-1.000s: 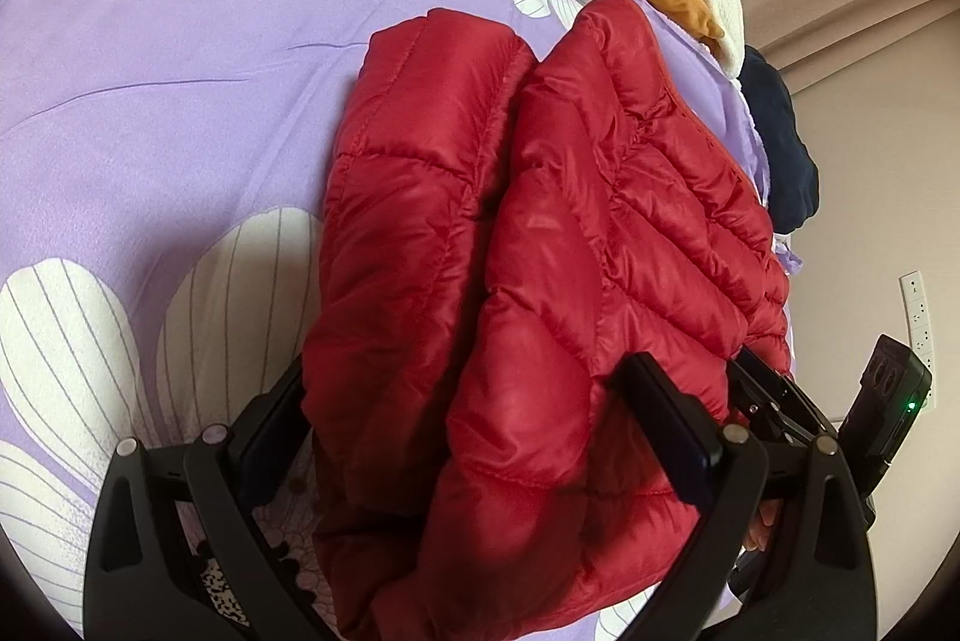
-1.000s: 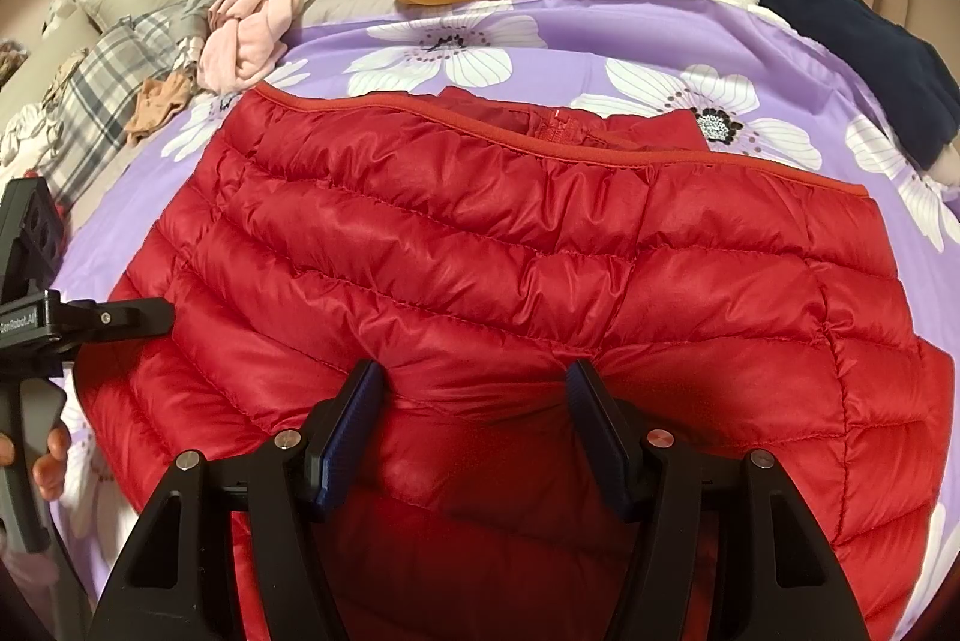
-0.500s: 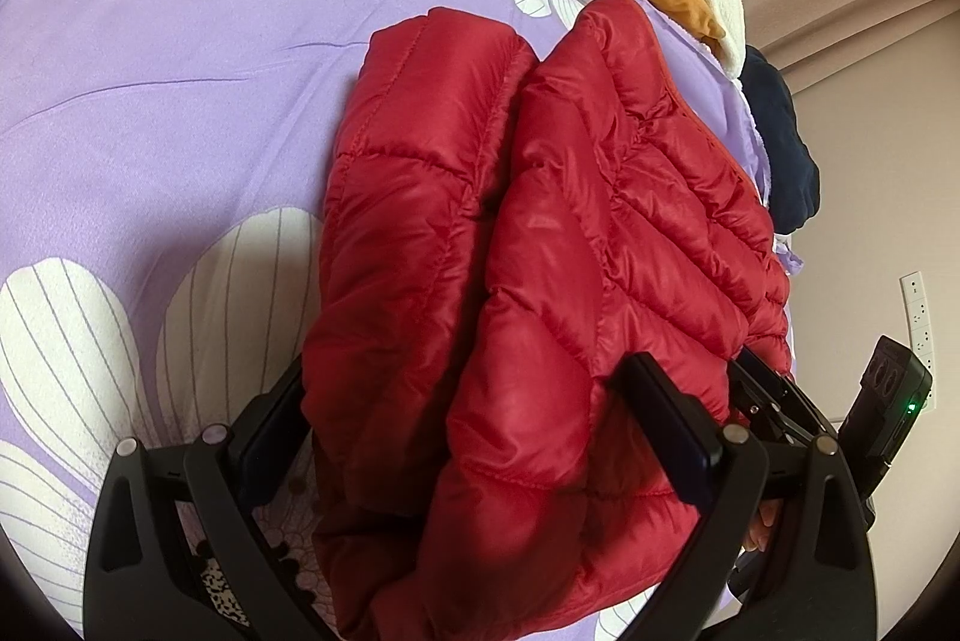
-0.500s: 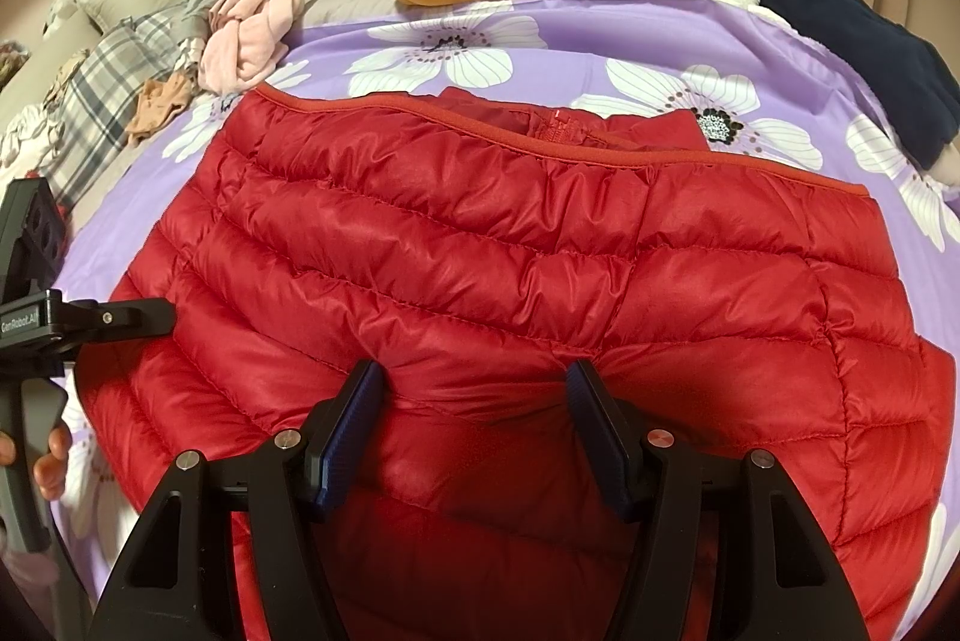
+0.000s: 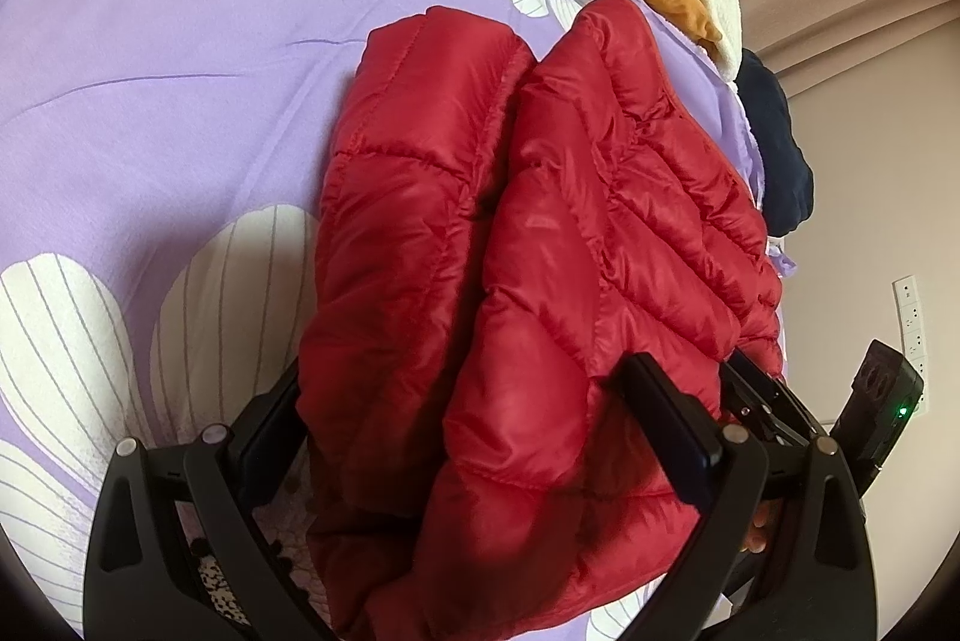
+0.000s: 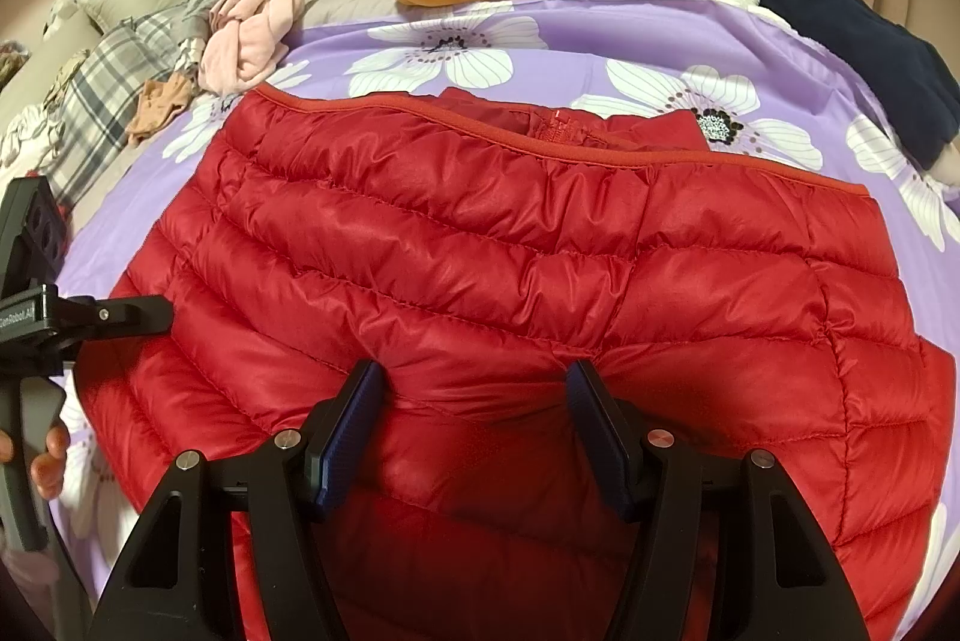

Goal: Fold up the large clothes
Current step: 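Close the left tool on the jacket's side edge, then lift the gripped side with the left tool and fold it over the body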

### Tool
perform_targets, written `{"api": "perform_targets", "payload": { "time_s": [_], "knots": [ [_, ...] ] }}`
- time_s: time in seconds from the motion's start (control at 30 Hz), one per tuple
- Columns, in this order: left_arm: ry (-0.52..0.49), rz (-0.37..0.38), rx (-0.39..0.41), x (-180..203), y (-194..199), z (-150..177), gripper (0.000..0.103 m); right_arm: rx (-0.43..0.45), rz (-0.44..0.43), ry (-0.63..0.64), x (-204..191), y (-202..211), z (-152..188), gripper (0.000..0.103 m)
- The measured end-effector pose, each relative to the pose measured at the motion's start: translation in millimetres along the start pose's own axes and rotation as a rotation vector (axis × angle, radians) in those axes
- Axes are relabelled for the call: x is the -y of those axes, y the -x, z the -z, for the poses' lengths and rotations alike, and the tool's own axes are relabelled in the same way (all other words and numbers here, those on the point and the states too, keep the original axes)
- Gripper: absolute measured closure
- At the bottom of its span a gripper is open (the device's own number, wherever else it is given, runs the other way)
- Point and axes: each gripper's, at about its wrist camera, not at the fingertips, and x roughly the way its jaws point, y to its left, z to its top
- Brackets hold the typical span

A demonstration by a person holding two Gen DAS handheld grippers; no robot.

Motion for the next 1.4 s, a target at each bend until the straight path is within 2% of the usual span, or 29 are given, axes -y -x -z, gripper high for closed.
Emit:
{"api": "perform_targets", "payload": {
  "time_s": [0.23,0.47,0.6,0.73,0.87,0.97,1.03,1.1,1.2,1.33,1.4],
  "knots": [
    [0.003,0.019,-0.007,-0.2,-0.2,0.4,0.005,0.001,0.000,0.000,0.0,0.1,0.5,0.040],
    [0.070,0.103,-0.008,-10.0,-2.0,-4.4,0.005,0.000,0.005,0.003,-1.7,-0.5,-1.5,0.040],
    [0.089,0.125,-0.005,-9.9,-0.7,-6.3,0.005,0.005,0.001,0.002,-2.0,-0.1,-1.1,0.040],
    [0.071,0.201,-0.037,0.6,-1.1,-2.1,0.010,0.006,-0.001,0.004,-2.7,0.1,-1.7,0.040],
    [0.029,0.181,-0.054,11.2,-3.8,2.1,0.013,0.009,-0.002,0.004,-3.0,-0.2,-2.4,0.040],
    [0.051,0.200,-0.044,8.1,-0.4,1.1,0.019,0.011,-0.002,0.003,-2.9,-0.5,-1.0,0.040],
    [0.058,0.190,-0.041,5.9,0.5,0.0,0.031,0.011,-0.001,0.003,-2.8,-0.2,-0.2,0.040],
    [0.072,0.186,-0.045,2.2,-1.4,-0.7,0.034,0.012,0.000,0.004,-3.3,-0.2,-0.2,0.040],
    [0.076,0.175,-0.044,1.6,-2.4,-1.0,0.045,0.013,0.001,0.003,-3.1,-0.5,-1.0,0.040],
    [0.036,0.138,-0.009,12.6,6.2,-0.4,0.062,0.013,0.001,0.003,-3.1,-0.3,0.3,0.039],
    [0.013,0.112,0.008,19.6,10.0,-0.5,0.065,0.014,0.001,0.002,-3.3,-0.4,-0.1,0.039]
  ]
}}
